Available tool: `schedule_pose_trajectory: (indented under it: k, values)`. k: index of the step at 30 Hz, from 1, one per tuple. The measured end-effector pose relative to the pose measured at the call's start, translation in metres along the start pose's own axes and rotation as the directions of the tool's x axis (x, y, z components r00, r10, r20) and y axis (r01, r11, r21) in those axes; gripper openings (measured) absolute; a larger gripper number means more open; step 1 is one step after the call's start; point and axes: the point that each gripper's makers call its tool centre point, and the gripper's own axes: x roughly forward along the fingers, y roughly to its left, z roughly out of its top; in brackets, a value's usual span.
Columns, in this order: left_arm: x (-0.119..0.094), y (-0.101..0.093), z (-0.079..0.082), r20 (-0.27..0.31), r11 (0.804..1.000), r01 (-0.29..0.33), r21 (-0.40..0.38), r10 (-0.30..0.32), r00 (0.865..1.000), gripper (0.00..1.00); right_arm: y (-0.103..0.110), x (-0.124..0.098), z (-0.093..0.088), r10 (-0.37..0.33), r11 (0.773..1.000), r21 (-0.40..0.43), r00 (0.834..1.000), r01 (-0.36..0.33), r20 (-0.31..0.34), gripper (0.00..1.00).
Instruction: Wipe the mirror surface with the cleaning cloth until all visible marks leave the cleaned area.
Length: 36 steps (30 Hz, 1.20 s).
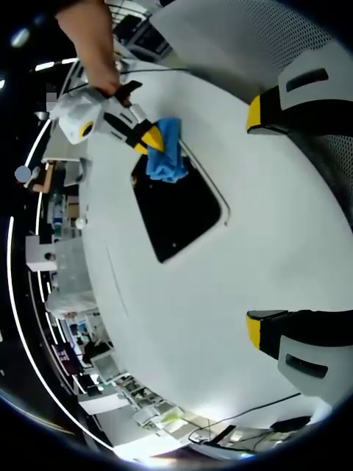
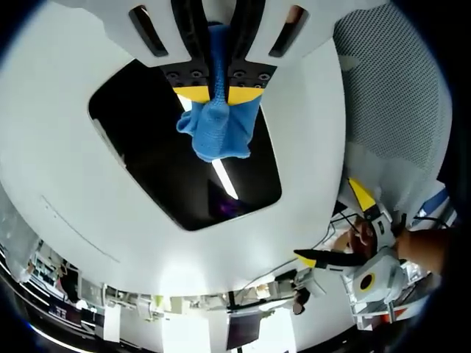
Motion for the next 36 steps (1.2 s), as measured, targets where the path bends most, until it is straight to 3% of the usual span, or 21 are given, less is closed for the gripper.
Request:
schedule_pose_trajectory:
  k: [36]
  values:
    - [0.0, 0.001, -0.002, -0.013, 1.0, -0.011, -0.012, 0.011, 1.0, 0.99, -0.023, 0.0, 0.002, 0.024, 0.999, -0.021, 1.0, -0.024, -0.003, 0.0]
